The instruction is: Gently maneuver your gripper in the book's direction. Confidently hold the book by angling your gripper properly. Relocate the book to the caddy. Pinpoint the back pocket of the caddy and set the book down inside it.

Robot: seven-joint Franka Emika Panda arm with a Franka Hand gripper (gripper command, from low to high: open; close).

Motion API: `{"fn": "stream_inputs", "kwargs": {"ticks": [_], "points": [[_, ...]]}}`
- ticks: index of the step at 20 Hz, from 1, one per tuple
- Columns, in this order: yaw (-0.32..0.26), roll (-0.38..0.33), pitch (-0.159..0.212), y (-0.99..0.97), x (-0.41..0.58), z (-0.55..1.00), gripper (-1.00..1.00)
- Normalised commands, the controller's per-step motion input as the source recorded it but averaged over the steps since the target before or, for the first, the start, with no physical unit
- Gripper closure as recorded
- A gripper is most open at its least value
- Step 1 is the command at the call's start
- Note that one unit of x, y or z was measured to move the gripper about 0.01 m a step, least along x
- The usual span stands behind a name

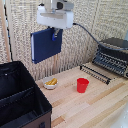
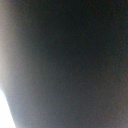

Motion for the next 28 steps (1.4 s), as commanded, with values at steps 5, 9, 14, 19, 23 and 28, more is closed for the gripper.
{"fn": "stream_inputs", "kwargs": {"ticks": [5,9,14,19,23,28], "points": [[-0.094,0.0,0.0,0.84,0.106,0.41,1.0],[-0.097,0.0,0.0,0.82,0.094,0.4,1.0],[-0.115,0.0,0.0,0.77,0.071,0.36,1.0],[-0.129,0.0,0.0,0.73,0.085,0.35,1.0],[-0.123,0.0,0.0,0.7,0.203,0.47,1.0],[-0.065,0.0,0.063,0.65,0.427,0.68,1.0]]}}
